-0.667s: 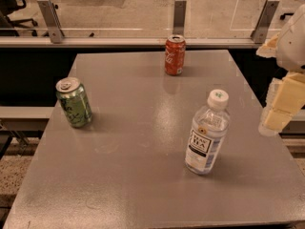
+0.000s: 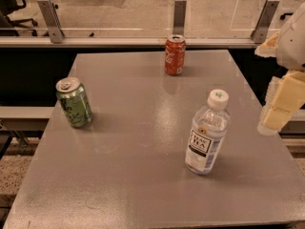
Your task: Move blue plastic bottle near green can
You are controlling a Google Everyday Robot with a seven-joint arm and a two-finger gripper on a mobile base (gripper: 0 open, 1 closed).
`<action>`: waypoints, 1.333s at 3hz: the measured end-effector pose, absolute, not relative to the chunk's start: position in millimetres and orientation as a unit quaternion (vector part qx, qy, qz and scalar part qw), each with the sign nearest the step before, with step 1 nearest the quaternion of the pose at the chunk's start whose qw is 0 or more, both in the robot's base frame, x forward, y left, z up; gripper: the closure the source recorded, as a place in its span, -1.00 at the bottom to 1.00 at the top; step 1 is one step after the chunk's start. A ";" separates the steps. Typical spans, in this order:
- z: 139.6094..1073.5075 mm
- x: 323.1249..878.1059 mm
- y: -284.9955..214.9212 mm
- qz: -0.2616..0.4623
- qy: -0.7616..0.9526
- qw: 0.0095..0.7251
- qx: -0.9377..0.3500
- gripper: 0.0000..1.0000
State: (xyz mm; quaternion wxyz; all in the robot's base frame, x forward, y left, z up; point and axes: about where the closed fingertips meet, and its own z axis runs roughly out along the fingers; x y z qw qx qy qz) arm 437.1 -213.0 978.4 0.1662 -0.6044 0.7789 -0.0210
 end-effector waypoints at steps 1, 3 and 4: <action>971.6 426.9 -197.9 0.020 0.764 0.180 -0.619 -1.00; 942.9 402.0 -149.6 0.100 0.721 0.206 -0.654 -1.00; 927.3 400.3 -130.7 0.121 0.706 0.220 -0.662 -1.00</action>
Offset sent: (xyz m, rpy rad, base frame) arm -0.0453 0.0677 -0.0369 0.2659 0.1088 0.2286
